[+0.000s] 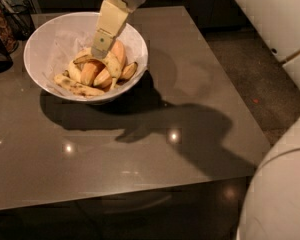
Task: Pick banana from white bowl
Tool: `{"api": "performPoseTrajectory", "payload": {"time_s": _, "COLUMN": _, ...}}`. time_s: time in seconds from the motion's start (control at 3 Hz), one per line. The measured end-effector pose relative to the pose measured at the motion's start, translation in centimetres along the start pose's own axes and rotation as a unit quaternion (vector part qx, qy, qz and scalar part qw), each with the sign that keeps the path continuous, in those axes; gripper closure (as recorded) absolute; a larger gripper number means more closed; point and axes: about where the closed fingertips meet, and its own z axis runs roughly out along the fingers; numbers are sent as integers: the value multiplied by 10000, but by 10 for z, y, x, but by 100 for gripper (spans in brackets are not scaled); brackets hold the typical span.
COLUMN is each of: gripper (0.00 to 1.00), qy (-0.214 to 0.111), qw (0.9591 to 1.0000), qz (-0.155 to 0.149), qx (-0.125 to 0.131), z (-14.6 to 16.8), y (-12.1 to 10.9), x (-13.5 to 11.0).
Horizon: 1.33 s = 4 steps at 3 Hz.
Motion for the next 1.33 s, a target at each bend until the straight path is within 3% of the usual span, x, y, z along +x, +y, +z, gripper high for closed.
{"api": "performPoseTrajectory", "payload": {"time_s": 1.0, "gripper": 1, "qy": 130, "qw": 9998, "qz": 170, "qx": -17, "z": 25, "y": -7, "x": -22}}
{"api": "performPoseTrajectory", "payload": {"time_s": 1.33, "gripper": 13, "qy": 225, "qw": 9995, "qz": 215, "qx": -16, "z": 33, "y": -2, "x": -23}}
